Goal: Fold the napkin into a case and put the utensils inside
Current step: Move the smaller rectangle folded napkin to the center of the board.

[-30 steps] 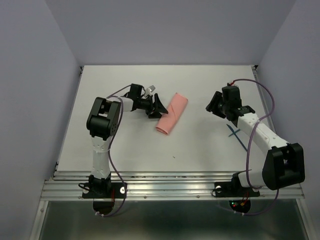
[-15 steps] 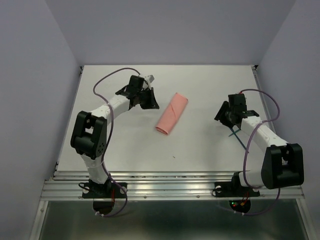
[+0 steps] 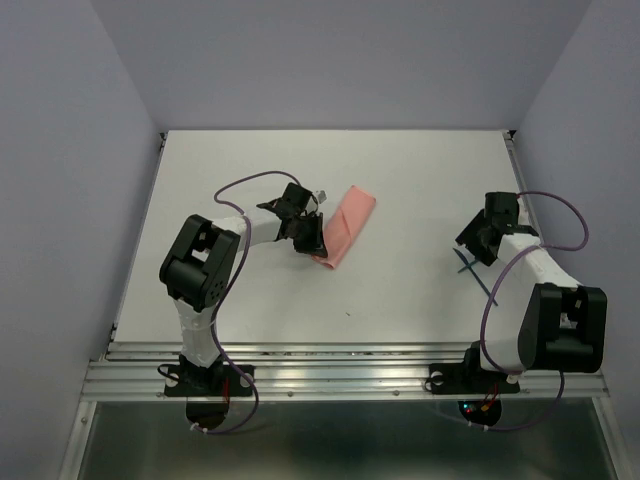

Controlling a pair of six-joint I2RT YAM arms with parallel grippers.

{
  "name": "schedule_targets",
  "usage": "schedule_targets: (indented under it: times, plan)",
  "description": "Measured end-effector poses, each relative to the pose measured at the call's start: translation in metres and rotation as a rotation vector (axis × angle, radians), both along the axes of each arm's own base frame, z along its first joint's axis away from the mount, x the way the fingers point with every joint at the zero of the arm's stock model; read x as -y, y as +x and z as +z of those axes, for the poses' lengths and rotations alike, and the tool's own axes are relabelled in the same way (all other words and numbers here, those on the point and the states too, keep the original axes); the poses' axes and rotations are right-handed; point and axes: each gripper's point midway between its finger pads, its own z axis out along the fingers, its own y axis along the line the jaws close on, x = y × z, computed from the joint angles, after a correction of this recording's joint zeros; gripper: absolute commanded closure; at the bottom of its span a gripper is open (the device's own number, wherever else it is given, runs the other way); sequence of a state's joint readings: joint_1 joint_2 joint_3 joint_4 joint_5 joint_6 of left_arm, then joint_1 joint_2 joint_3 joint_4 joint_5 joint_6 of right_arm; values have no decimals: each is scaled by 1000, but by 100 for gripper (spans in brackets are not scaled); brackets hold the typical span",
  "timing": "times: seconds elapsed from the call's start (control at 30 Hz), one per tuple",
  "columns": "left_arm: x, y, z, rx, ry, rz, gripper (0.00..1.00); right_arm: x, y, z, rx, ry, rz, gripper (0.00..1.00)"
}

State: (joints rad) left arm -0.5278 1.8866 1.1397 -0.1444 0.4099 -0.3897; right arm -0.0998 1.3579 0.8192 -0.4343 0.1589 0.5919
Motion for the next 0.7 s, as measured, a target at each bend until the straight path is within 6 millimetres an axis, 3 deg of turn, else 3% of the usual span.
schedule_targets:
  times: [0.2, 0.3, 0.7]
  plan:
    - [4, 15, 0, 34, 7, 15, 100, 12, -17, -29, -93, -4, -62, 42]
    - [10, 25, 0, 48, -5, 22, 100, 17, -30, -46, -151, -2, -91, 48]
    - [15, 58, 10, 115, 30, 59, 100, 20, -21, -50, -123, -7, -102, 92]
